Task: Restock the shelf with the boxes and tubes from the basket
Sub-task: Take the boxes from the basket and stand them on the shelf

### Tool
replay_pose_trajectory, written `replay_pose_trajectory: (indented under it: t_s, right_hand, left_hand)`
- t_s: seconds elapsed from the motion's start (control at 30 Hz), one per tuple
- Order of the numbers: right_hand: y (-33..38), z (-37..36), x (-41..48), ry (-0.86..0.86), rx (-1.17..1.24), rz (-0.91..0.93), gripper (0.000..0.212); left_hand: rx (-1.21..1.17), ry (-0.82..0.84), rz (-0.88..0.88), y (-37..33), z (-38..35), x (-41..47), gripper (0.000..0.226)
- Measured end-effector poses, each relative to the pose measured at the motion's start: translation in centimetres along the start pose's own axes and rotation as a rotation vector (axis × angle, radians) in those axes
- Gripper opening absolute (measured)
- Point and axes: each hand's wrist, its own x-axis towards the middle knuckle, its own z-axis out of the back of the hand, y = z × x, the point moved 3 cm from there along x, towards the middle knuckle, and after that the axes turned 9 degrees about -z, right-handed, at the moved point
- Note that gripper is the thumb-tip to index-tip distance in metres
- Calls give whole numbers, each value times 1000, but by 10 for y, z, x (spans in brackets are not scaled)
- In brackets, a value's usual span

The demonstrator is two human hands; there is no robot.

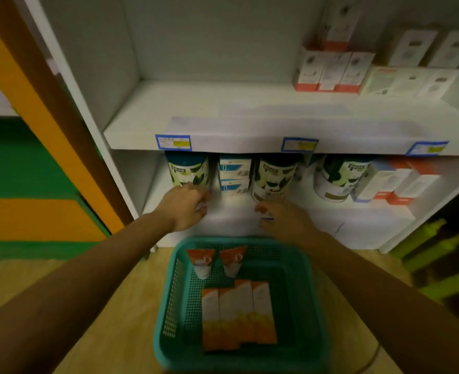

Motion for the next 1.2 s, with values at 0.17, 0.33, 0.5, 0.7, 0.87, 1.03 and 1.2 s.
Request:
replay_pose_trajectory:
  t_s: [0.17, 0.33, 0.5, 0.7, 0.87, 1.03, 1.2]
  right_hand:
    - [-22, -77, -2, 217, -70, -67, 35]
    - [-41, -155, -2, 411, -180, -136, 47]
    - [-46, -200, 4, 461, -162, -173, 59]
    - [-44, -222, 3, 554, -254, -224, 79]
    - [-39, -217, 0, 585, -435, -171, 84]
    - [-37, -197, -1, 559, -385, -84, 67]
    - [-42, -183, -8, 596, -196, -107, 61]
  left_hand:
    - [-90, 200, 59, 14, -79, -13, 30]
    - [-145, 330, 63, 16, -144, -30, 32]
    - [-203, 413, 142, 25, -188, -50, 28]
    - [-253, 462, 161, 29, -210, -68, 27]
    - [-278, 489, 188, 29, -214, -67, 30]
    - [-401, 475, 194, 21, -228, -58, 40]
    - [-417, 574, 278, 13, -258, -53, 37]
